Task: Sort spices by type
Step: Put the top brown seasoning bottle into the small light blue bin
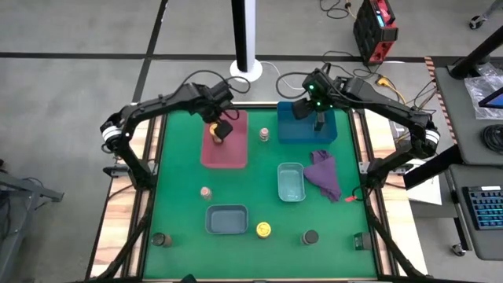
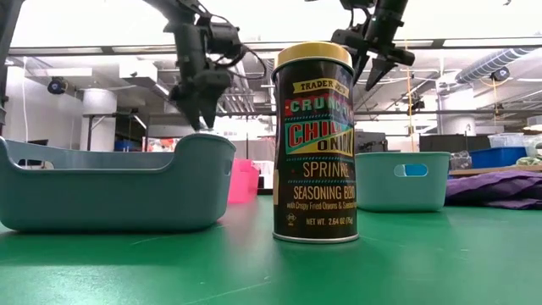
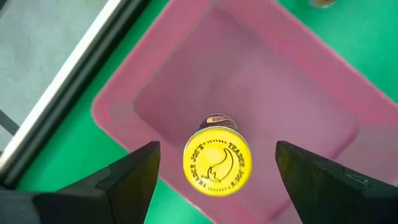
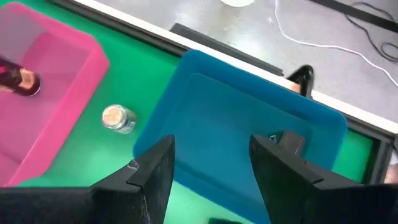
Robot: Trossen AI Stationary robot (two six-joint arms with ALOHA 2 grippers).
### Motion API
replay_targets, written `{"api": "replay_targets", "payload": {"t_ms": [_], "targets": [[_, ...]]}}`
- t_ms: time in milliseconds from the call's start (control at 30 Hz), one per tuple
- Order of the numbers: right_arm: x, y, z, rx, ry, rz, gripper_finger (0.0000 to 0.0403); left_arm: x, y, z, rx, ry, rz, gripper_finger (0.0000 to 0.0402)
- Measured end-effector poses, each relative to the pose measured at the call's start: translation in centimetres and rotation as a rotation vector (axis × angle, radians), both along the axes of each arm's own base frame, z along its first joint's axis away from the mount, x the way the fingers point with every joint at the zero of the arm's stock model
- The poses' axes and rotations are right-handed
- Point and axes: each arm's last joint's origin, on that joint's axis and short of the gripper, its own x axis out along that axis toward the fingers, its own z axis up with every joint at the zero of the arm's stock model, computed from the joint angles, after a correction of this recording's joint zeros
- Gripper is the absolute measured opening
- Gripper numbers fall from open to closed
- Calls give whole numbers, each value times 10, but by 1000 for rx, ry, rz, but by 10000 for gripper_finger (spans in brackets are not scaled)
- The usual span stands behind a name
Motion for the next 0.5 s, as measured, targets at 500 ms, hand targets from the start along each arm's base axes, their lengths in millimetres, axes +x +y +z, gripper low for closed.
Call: {"api": "replay_targets", "payload": {"t_ms": [500], "targets": [[56, 13, -13, -84, -78, 587, 199, -33, -46, 104, 132, -239, -104, 302]]}}
